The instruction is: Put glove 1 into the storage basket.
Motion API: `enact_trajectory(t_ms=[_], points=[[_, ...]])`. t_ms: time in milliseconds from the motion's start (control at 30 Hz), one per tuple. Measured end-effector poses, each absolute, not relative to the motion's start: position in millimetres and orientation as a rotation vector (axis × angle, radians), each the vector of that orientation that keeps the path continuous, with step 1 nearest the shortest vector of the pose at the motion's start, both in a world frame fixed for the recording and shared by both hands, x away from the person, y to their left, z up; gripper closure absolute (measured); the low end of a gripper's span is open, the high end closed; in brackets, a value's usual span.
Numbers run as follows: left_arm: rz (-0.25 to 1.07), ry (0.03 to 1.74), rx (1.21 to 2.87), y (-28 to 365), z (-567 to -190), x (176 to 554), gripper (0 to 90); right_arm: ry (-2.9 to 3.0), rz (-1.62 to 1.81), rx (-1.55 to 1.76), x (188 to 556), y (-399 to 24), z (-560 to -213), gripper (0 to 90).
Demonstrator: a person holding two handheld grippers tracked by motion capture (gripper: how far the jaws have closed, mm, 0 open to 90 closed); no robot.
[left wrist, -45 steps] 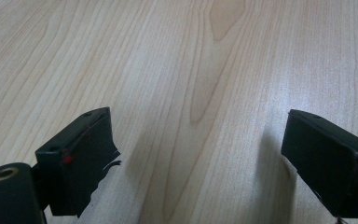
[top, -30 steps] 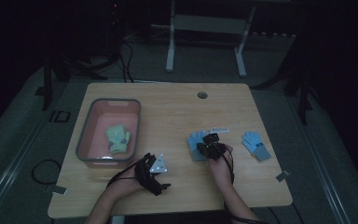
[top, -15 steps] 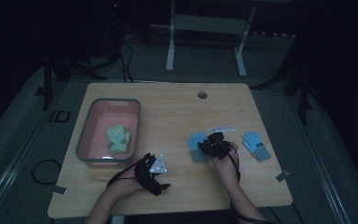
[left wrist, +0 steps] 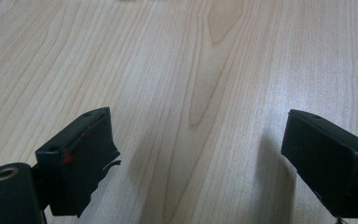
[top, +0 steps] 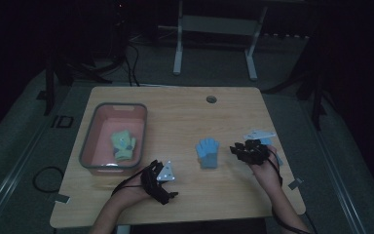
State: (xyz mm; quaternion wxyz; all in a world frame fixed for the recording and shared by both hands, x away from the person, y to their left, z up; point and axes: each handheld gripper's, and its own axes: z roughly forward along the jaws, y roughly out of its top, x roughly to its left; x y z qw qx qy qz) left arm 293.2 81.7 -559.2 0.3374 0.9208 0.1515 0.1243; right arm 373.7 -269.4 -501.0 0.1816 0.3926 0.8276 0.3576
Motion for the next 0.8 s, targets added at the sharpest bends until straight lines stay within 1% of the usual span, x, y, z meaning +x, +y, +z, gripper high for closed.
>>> enact_trajectory(t_ms=[200,367,500,533,600,800], points=[[0.317,0.389,2.412,81.9,-560.5,292.9,9.6,2.309,1.003,1.123,377.7,-309.4,-495.2,66.8],[0.316,0.389,2.405,82.2,-560.2,292.8,9.6,2.289,0.976,1.124,383.5,-341.1,-492.2,66.7],[0.315,0.389,2.402,82.3,-560.5,292.7,9.6,2.28,0.95,1.152,389.2,-364.2,-493.7,66.6],[0.315,0.389,2.402,82.3,-560.5,292.7,9.6,2.28,0.95,1.152,389.2,-364.2,-493.7,66.6],[0.316,0.391,2.404,82.5,-560.6,292.9,9.6,2.304,0.931,1.167,394.3,-378.4,-498.0,65.0],[0.315,0.385,2.405,82.9,-560.9,292.9,9.6,2.358,0.89,1.187,402.6,-392.7,-515.3,63.5]])
